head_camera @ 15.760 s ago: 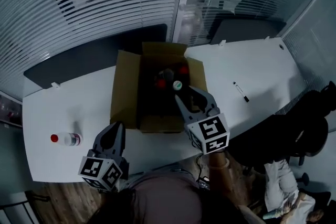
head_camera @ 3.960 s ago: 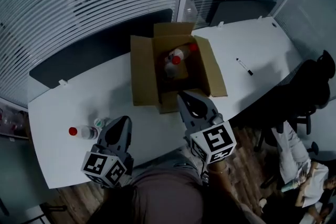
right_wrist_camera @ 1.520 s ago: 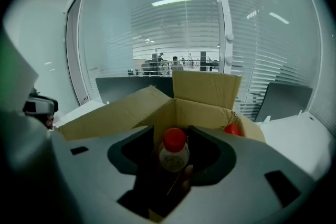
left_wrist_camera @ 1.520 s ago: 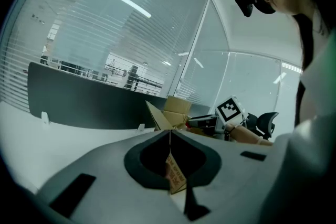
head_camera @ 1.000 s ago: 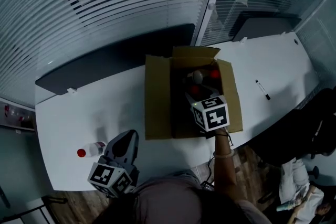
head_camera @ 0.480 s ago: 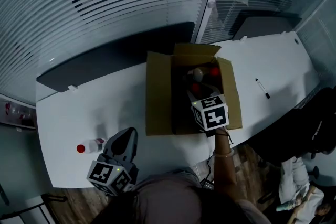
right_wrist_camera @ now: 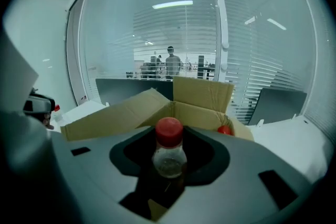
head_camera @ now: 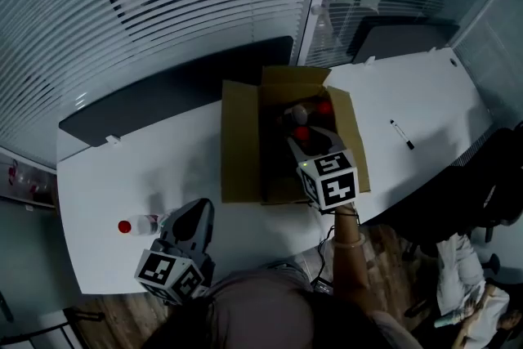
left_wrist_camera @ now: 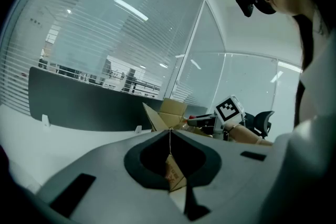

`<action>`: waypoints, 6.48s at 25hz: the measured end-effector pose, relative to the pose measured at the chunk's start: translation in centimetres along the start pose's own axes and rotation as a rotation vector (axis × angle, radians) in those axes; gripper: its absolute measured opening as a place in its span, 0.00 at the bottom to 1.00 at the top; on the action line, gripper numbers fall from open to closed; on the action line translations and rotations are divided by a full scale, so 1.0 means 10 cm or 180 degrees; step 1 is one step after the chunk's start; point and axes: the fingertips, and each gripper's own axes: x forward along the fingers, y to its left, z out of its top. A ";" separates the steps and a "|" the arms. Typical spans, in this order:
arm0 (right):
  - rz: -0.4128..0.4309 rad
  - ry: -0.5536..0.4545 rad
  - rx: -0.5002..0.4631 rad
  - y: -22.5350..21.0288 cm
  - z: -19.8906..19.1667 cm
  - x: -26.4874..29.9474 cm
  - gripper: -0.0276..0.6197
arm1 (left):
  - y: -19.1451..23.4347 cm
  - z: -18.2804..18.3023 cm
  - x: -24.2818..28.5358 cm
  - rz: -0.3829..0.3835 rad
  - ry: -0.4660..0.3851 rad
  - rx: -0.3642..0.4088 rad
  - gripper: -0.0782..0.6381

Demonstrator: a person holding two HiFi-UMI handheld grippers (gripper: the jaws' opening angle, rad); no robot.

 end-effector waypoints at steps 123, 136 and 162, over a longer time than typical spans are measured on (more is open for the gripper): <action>0.2093 -0.0398 -0.1147 5.20 -0.15 -0.58 0.31 | 1.46 -0.52 -3.48 0.1310 -0.0357 -0.0297 0.12; 0.2162 -0.0241 -0.1188 5.31 -0.42 -0.40 0.31 | 1.57 -0.58 -3.47 0.1217 -0.0380 -0.0249 0.12; 0.2223 -0.0149 -0.1094 5.35 -0.56 -0.37 0.31 | 1.53 -0.48 -3.23 0.0980 -0.0225 -0.0225 0.12</action>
